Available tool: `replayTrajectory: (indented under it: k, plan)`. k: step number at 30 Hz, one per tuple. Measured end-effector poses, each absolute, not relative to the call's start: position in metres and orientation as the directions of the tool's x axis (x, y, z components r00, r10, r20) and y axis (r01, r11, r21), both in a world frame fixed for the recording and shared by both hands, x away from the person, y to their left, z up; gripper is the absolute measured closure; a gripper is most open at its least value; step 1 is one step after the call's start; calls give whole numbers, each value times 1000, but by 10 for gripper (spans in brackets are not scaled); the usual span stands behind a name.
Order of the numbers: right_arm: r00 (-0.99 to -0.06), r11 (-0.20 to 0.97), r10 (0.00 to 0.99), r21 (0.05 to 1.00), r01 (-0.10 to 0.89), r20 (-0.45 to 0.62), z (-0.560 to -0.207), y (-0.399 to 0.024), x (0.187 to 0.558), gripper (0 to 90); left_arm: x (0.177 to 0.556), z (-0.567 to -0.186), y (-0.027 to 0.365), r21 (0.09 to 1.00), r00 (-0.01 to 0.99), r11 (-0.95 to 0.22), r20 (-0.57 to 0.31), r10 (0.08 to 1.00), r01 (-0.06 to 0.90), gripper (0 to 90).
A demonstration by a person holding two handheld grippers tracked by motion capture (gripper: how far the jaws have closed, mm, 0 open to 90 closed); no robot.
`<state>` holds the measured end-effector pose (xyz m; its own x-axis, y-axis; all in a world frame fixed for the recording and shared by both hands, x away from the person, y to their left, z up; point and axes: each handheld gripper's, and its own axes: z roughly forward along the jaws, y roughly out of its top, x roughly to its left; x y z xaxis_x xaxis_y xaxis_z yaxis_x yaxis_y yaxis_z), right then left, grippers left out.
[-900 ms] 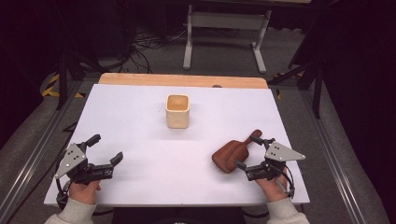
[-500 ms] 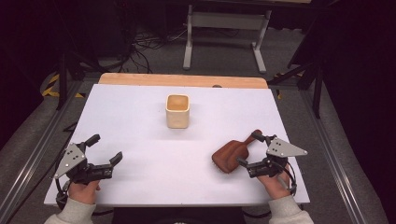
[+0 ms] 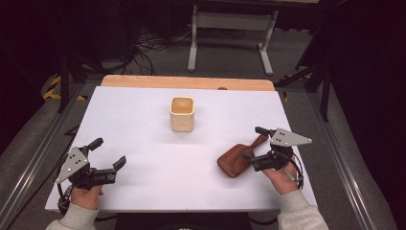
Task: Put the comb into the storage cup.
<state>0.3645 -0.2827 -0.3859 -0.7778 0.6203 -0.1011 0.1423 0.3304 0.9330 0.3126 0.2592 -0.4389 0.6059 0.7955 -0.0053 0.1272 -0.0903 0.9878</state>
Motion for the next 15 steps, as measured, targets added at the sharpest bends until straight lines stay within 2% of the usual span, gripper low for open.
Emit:
replayTrajectory:
  k: [15]
  plan:
    - [-782, 369, 617, 911, 185, -91, -372, -274, 393, 30, 313, -439, 259, 988, 607, -87, -9, 794, 128, 10]
